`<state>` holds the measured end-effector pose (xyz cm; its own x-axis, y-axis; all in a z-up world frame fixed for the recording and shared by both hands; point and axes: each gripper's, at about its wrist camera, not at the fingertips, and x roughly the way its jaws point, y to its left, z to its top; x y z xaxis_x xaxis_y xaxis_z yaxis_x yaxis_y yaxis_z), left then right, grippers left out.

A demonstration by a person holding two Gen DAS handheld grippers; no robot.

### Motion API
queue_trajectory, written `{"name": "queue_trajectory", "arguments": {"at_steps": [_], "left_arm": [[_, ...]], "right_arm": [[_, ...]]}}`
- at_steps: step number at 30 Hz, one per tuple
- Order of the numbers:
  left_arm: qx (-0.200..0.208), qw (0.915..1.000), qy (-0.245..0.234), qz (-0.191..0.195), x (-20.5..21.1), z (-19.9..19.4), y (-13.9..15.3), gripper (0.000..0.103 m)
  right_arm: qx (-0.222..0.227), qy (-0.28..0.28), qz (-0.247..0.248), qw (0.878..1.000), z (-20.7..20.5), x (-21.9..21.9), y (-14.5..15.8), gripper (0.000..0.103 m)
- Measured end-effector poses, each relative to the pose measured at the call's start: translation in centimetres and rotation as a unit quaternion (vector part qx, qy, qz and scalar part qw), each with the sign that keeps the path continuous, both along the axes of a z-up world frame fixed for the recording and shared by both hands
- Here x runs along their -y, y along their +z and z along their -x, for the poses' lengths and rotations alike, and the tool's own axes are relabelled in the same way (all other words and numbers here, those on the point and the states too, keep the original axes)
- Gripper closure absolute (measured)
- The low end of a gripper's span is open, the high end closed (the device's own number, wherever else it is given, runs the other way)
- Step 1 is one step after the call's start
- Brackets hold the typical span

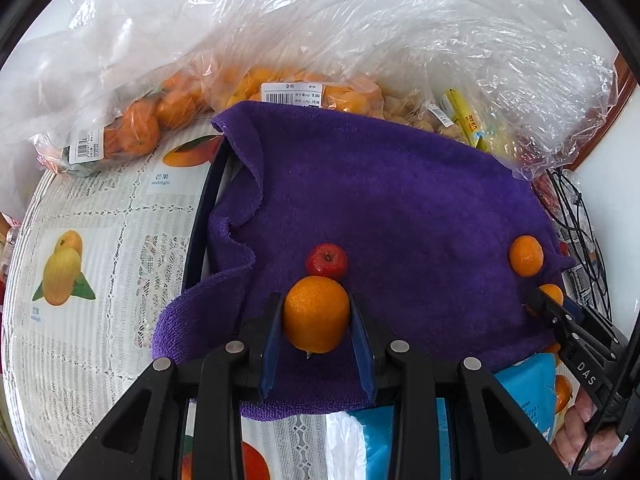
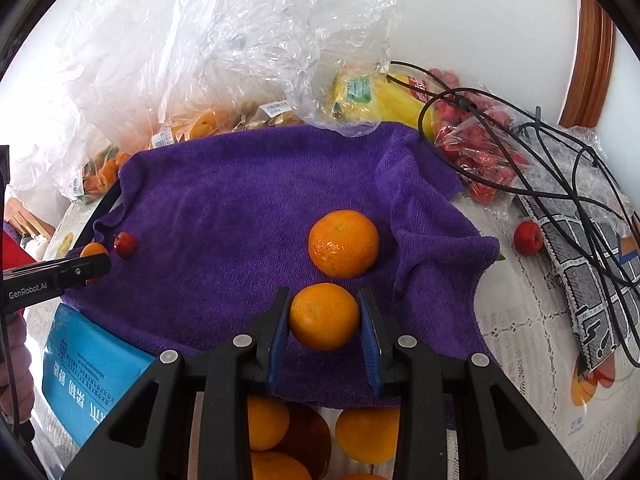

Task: Organize fruits
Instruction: 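Lower and release the mandarin onto the purple towel with the left gripper, then grasp a mandarin from the table with the left gripper while the right holds its mandarin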

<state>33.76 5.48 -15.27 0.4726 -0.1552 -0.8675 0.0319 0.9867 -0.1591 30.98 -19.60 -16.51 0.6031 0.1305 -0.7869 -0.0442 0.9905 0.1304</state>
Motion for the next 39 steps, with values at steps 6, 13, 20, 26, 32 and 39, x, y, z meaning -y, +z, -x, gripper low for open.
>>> {"name": "queue_trajectory", "arguments": {"at_steps": [6,13,20,26,32,39], "left_arm": [[-0.009,0.9999,0.001,0.004,0.2,-0.3,-0.7,0.072],[-0.011,0.9999,0.002,-0.002,0.6,-0.3,-0.7,0.066],[0.01,0.9999,0.011,0.004,0.2,1.1,1.2,0.055],[0.022,0.9997,0.007,0.006,0.1,2.2,2.4,0.053],[0.022,0.9997,0.007,-0.001,0.1,3.0,2.8,0.052],[0.031,0.9995,0.002,-0.007,0.1,4.7,3.7,0.052]], "right_arm": [[0.012,-0.01,-0.006,1.0,1.0,1.4,1.4,0.065],[0.013,-0.052,0.008,0.999,3.6,4.5,2.3,0.064],[-0.003,-0.035,0.0,0.999,6.2,4.2,1.8,0.064],[-0.021,-0.02,-0.014,0.999,6.3,3.0,0.3,0.064],[-0.044,-0.02,-0.01,0.999,5.3,2.7,-1.7,0.064],[-0.023,-0.019,-0.019,0.999,6.2,2.6,-1.0,0.068]]}}
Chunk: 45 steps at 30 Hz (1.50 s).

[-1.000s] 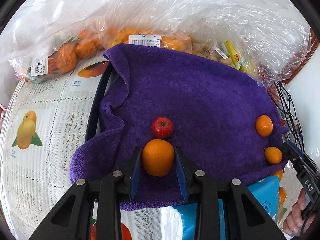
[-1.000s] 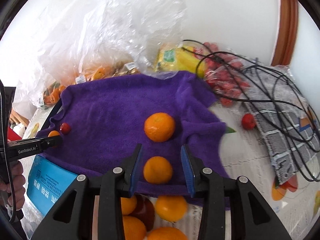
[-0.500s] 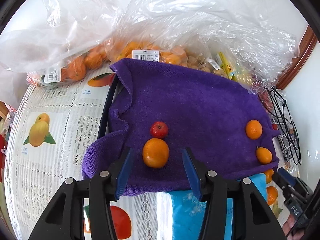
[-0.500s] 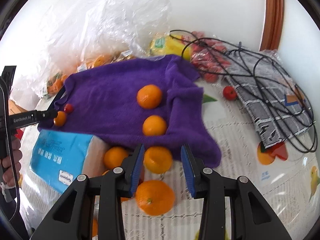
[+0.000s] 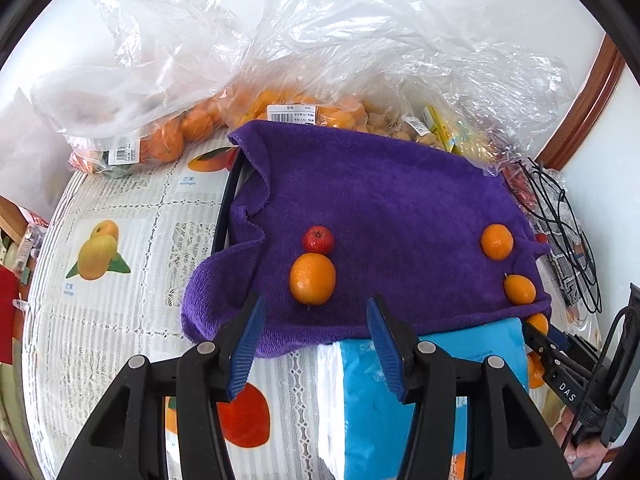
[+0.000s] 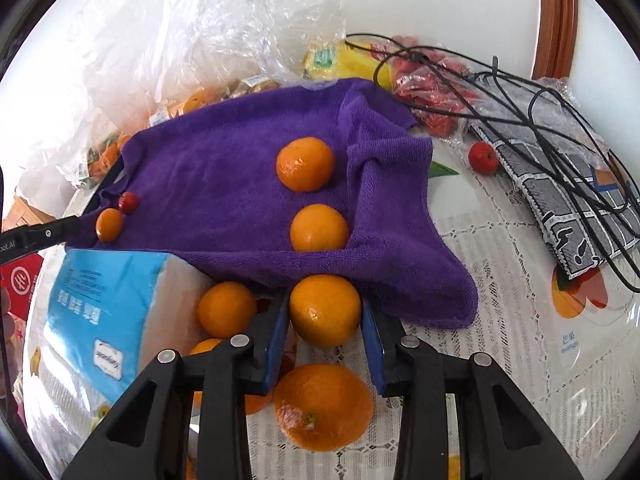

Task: Organize fruits
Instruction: 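Grasp a mandarin from the table with the left gripper while the right holds its mandarin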

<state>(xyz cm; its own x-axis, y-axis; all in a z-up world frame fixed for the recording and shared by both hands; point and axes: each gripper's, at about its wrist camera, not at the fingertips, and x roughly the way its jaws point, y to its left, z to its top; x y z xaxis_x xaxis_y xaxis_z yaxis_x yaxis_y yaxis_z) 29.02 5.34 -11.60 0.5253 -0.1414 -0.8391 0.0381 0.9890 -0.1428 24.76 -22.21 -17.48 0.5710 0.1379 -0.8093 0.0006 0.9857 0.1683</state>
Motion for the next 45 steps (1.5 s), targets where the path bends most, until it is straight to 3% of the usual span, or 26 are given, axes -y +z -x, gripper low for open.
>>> {"name": "queue_trajectory", "arguments": {"at_steps": [7,10,17,30,43,45], "left_arm": [[0.018,0.9996,-0.02,0.006,1.2,3.2,2.1,0.052],[0.026,0.9988,-0.041,-0.004,2.4,5.2,3.0,0.047],[0.04,0.997,-0.066,0.004,4.9,9.2,3.8,0.042],[0.005,0.9963,-0.084,0.019,8.6,13.4,-0.3,0.043],[-0.041,0.9929,-0.11,0.019,12.6,13.0,-4.5,0.044],[-0.044,0.9928,-0.11,0.017,12.8,12.9,-4.9,0.049]], "right_arm": [[0.044,-0.004,0.004,0.999,3.0,-0.2,3.7,0.068],[0.064,-0.006,0.004,0.998,5.0,0.0,5.1,0.068],[0.078,-0.016,0.013,0.997,8.7,1.0,6.6,0.068],[0.077,-0.034,0.034,0.996,13.6,4.2,5.0,0.068],[0.056,-0.044,0.02,0.997,13.7,6.0,2.5,0.068],[0.052,-0.043,0.017,0.998,13.6,6.1,2.1,0.068]]}}
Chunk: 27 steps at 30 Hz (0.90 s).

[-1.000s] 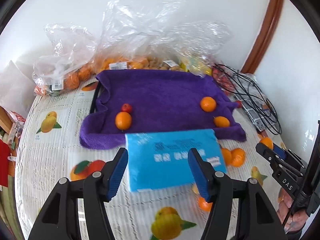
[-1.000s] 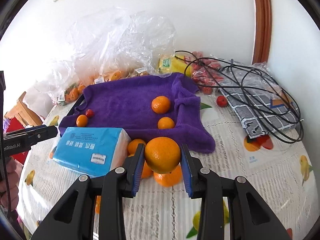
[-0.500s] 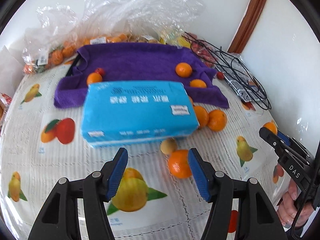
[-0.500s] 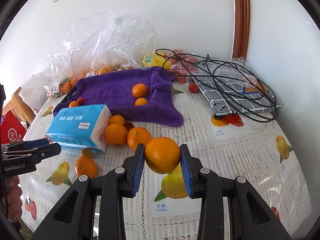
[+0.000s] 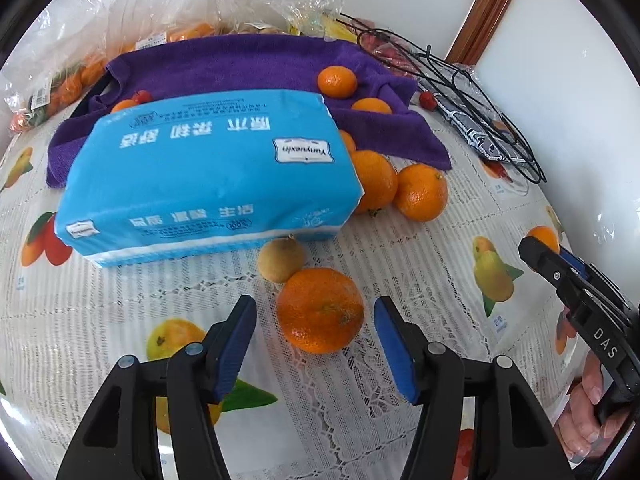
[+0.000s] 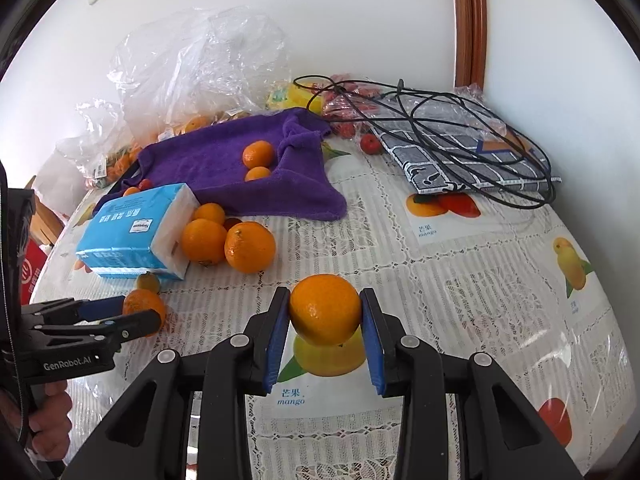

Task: Organize fruits
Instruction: 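Grasp a mandarin from the table with the left gripper while the right holds its mandarin, then carry both mandarins over the purple towel with both grippers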

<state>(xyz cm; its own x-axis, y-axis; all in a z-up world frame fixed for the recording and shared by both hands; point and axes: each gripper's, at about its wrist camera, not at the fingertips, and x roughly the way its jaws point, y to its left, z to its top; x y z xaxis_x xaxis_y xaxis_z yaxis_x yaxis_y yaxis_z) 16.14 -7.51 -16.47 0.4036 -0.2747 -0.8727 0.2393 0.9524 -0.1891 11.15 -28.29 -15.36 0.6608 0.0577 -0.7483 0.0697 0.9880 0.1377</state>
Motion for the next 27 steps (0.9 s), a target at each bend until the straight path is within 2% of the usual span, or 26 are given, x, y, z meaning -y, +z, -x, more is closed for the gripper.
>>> {"name": "queue_trajectory", "arguments": {"at_steps": [2,3,15,22,27], "left_arm": [[0.006,1.0,0.002,-0.002,0.2,0.0,-0.2,0.06],[0.009,1.0,0.001,-0.001,0.2,0.1,-0.2,0.061],[0.009,0.9999,-0.003,0.005,-1.7,1.7,0.3,0.061],[0.015,0.9999,0.003,0.002,-3.6,2.6,0.7,0.061],[0.026,0.9995,0.012,0.012,-4.9,2.8,1.0,0.061]], "right_arm": [[-0.004,0.001,0.001,1.0,0.0,-0.2,-0.4,0.068],[-0.006,0.003,0.0,1.0,-0.1,-0.4,-0.5,0.068],[-0.004,0.042,-0.001,0.999,0.3,-3.4,-0.9,0.068],[0.019,0.046,0.024,0.998,0.7,-5.1,1.1,0.068],[0.016,0.053,0.018,0.998,0.4,-6.3,1.1,0.068]]}}
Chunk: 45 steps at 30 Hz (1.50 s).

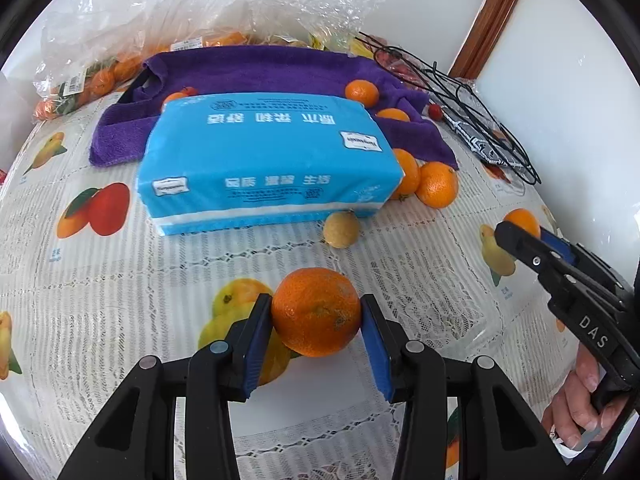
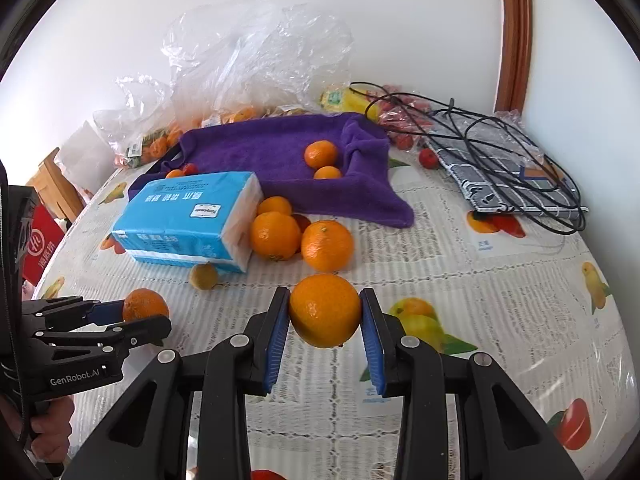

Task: Organize fruits
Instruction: 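Carry both mandarins over the purple towel with both grippers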

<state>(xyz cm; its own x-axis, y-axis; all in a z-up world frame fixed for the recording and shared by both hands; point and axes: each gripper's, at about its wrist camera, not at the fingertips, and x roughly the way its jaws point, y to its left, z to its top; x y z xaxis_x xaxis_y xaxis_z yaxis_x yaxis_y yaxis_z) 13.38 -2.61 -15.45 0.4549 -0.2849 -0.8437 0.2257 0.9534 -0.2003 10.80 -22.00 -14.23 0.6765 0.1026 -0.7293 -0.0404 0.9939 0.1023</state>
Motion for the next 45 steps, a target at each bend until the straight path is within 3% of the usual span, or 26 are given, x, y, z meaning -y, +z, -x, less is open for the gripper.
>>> {"name": "queue_trajectory", "arguments": {"at_steps": [5,13,26,45], "left_arm": [[0.008,0.9998,0.017,0.002,-1.9,0.0,0.2,0.061],[0.011,0.9991,0.039,0.012,-4.7,0.0,0.8,0.061],[0.039,0.9976,0.052,0.024,-6.9,-1.8,4.3,0.061],[0.073,0.9959,0.05,0.02,-7.2,-5.5,8.6,0.061]], "right_arm": [[-0.005,0.009,-0.024,1.0,-0.7,-1.5,-0.5,0.068],[-0.02,0.03,-0.011,0.999,-1.2,-4.7,-1.0,0.068],[-0.001,0.041,0.0,0.999,-2.7,-6.7,2.5,0.068],[0.033,0.011,0.008,0.999,-6.5,-5.5,6.9,0.068]]}}
